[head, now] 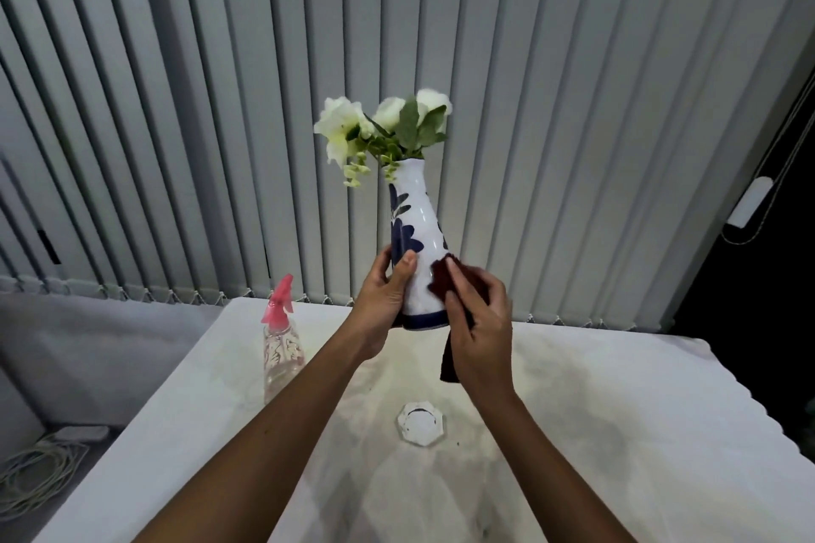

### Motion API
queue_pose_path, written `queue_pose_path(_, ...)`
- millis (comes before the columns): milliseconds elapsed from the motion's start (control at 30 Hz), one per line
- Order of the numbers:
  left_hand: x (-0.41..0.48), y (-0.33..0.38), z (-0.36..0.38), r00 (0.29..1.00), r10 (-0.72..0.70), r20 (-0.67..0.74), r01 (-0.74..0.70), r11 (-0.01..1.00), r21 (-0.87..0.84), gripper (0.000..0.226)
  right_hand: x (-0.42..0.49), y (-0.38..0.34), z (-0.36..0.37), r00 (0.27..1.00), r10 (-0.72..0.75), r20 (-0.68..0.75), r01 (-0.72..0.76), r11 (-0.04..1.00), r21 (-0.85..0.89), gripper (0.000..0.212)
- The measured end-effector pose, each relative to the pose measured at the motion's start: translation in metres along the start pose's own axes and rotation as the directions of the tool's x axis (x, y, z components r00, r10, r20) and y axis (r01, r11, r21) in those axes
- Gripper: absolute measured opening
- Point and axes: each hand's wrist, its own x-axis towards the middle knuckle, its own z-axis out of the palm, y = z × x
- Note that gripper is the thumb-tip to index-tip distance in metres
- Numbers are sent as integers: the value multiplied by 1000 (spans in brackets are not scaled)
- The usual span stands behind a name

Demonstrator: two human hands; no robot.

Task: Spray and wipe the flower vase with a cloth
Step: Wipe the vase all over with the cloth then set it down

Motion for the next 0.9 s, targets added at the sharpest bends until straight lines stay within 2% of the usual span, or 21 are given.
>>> queue_pose_path(67, -2, -2, -1, 999, -12, 33, 11, 999, 39, 17, 22, -6, 1, 999, -33, 18, 34, 999, -27, 39)
queue_pose_path(233, -9, -10, 4, 990, -25, 136, 14, 996, 84, 12, 79, -27, -3, 1000, 16, -21, -17, 1000, -18, 39)
queue_pose_path(367, -11, -8, 5, 991, -32, 133, 27, 999, 39, 16, 73, -24, -7, 982, 183, 54, -187, 980, 73, 37)
queue_pose_path(400, -10, -7, 3, 992, -32, 126, 29, 999, 25, 18, 63, -21, -7, 981, 181, 64, -184, 981, 60, 37)
queue_pose_path(467, -7, -4, -2, 991, -49, 126, 48, 999, 8, 22, 41, -20, -7, 996, 84, 39, -84, 996, 0, 38)
queue_pose_path(533, -5, -1, -6, 980, -104, 168, 104, 995, 9, 27, 38, -20, -3, 1000, -14, 12, 15, 999, -52, 41)
queue_pose_path(600, -7, -2, -5, 967, -138, 216, 132, 990, 40, 28, 52, -26, 0, 999, -38, -21, 37, 996, -77, 41)
queue_pose_path(667, -9, -6, -2, 961, -131, 246, 120, 991, 57, 45, 69, -35, -2, 999, -10, -48, 7, 998, -66, 40)
queue_pose_path(733, -10, -11, 1, 968, -104, 230, 96, 994, 46, 73, 81, -40, -6, 999, 29, -27, -30, 999, -25, 39)
queue_pose_path(767, -10, -11, 2, 973, -83, 216, 80, 997, 23, 79, 83, -40, -7, 998, 61, -3, -61, 998, 11, 38)
queue_pose_path(900, -4, -8, 2, 992, 2, 129, 16, 990, -138, 62, 55, -27, -10, 980, 188, 73, -197, 970, 140, 35)
